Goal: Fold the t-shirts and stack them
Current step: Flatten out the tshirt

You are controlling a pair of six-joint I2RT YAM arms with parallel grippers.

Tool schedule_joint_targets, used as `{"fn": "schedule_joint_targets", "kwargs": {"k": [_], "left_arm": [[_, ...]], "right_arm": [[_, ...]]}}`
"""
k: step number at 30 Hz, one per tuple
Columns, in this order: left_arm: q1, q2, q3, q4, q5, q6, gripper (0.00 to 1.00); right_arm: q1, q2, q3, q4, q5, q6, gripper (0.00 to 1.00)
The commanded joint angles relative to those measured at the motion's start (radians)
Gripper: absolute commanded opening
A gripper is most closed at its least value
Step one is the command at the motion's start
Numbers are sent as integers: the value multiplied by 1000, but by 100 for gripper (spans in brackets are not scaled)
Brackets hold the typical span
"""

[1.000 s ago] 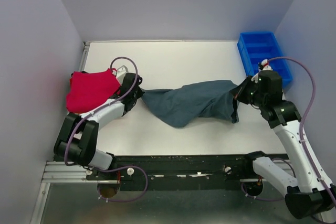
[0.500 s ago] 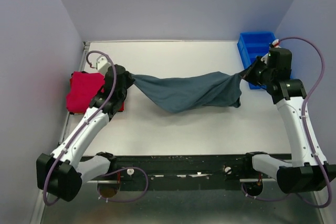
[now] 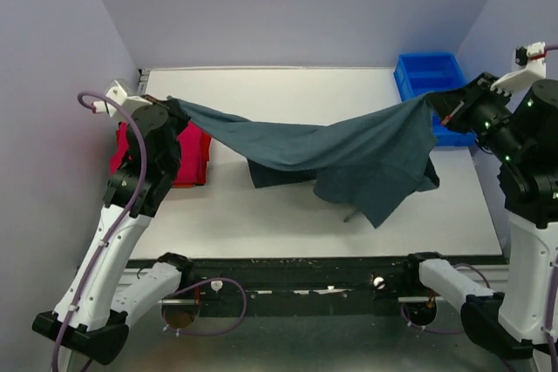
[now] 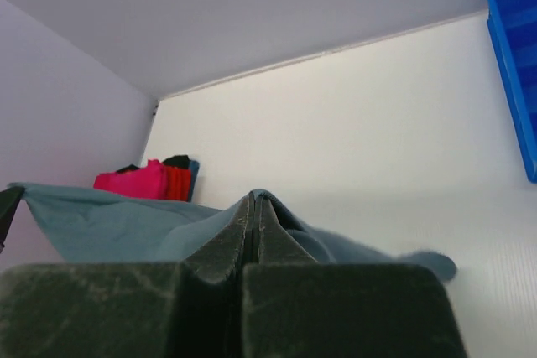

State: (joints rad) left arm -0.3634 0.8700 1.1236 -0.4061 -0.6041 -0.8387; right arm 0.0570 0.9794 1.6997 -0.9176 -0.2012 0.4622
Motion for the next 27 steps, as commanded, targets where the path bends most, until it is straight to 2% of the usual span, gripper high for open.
{"fn": "schedule_joint_targets", "kwargs": {"k": [1, 5, 6, 7, 8, 9, 11, 13, 18, 22, 27], "left_arm": [[23, 167, 117, -34, -80, 40, 0], [41, 343, 188, -20, -27, -14, 0], [43, 375, 192, -19, -11, -31, 0], [43, 406, 186, -10, 3, -51, 0], [43, 426, 168, 3, 19, -62, 0], [43, 443, 144, 35, 39, -72, 0], [43, 468, 79, 90, 56, -92, 0], [43, 495, 30, 133, 50, -106, 0], [43, 573, -11, 171, 44, -117, 0], [43, 603, -16, 178, 38, -108, 0], [43, 575, -30, 184, 27, -86, 0]], "right_arm": [[-23, 227, 103, -60, -24, 9, 1], [-85, 465, 149, -11, -138, 41, 1], [-94, 522, 152, 9, -161, 46, 7], [-95, 575, 158, 17, -176, 56, 41], [-95, 609, 150, 16, -200, 53, 67], [-94, 628, 112, 51, -231, 49, 70], [-91, 586, -68, 174, -282, 67, 70], [-89, 495, -237, 267, -261, 75, 70], [-57, 308, -613, 379, -215, 76, 60], [21, 213, -813, 401, -139, 119, 53], [27, 130, -992, 447, -101, 164, 46]]}}
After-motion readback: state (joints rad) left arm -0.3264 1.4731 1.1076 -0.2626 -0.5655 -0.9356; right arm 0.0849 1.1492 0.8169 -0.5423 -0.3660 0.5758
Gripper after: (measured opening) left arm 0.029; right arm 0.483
